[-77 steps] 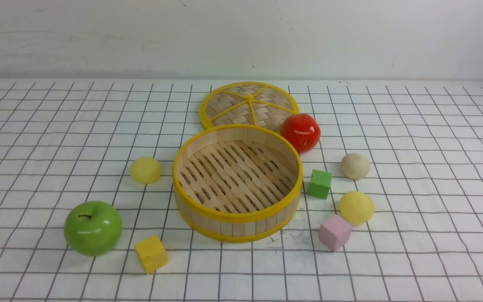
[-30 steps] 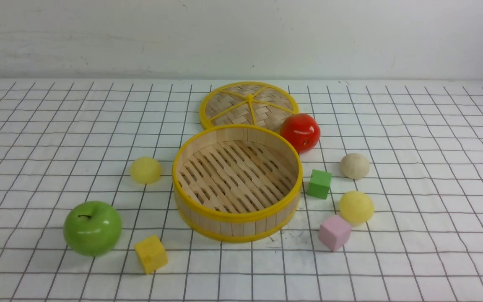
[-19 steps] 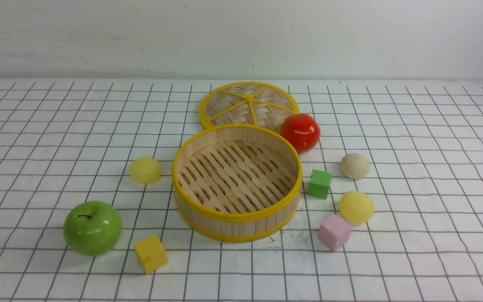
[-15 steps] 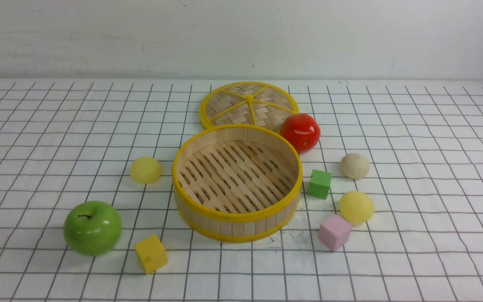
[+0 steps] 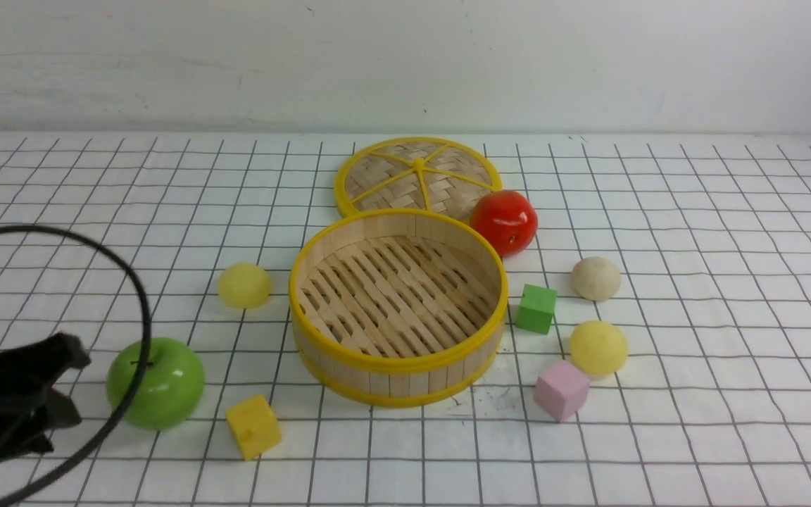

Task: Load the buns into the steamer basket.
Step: Use the left arm to grab a steamed stuffed bun

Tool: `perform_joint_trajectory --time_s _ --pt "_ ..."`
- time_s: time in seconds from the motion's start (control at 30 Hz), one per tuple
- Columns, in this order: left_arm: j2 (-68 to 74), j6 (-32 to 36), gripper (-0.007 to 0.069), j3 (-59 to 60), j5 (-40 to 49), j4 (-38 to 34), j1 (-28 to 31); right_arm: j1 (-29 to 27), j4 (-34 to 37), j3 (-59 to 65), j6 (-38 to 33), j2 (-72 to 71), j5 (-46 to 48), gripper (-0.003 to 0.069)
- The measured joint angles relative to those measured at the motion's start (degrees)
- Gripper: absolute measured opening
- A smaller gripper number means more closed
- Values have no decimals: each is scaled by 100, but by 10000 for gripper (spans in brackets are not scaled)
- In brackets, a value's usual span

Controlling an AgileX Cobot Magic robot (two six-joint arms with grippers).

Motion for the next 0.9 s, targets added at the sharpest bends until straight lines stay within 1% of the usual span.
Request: perform_joint_trajectory --time_s 0.13,0.17,0.2,0.23,0.27,0.3,0.4,0.43,0.5,0.57,0.67,0.77,0.8,0.87,0.9 --pt "801 1193 238 -965 316 -648 0 0 0 0 0 0 0 241" --pt "1026 1373 238 -1221 378 -775 0 0 0 0 0 0 0 241" --pt "1026 1414 238 -1221 378 -806 0 0 0 0 0 0 0 241" --pt "1468 1704 238 -1703 478 -1027 -14 0 0 0 0 0 0 241" --pt "1520 1734 238 -1758 493 -1050 -21 0 0 0 0 0 0 241" --pt "1961 1940 238 -2210 610 -1159 -57 0 0 0 0 0 0 241" --pt "2796 2050 238 -3036 869 -1184 -148 0 0 0 0 0 0 241" --pt "2858 2050 238 -3095 883 -1178 -156 0 0 0 0 0 0 241" --pt "3615 2069 238 -3881 1083 -1004 -312 0 0 0 0 0 0 241" --pt "4163 2051 238 -4508 1274 -597 -461 0 0 0 0 0 0 241" --pt "4879 1726 238 -5396 1711 229 -732 0 0 0 0 0 0 241" --pt "5586 1147 238 -6245 2082 1104 -938 0 0 0 0 0 0 241" --pt "5623 1147 238 -6289 2102 1147 -945 0 0 0 0 0 0 241" --pt "6024 915 238 -6742 2284 1487 -990 0 0 0 0 0 0 241" --pt "6049 891 238 -6767 2294 1494 -990 0 0 0 0 0 0 241"
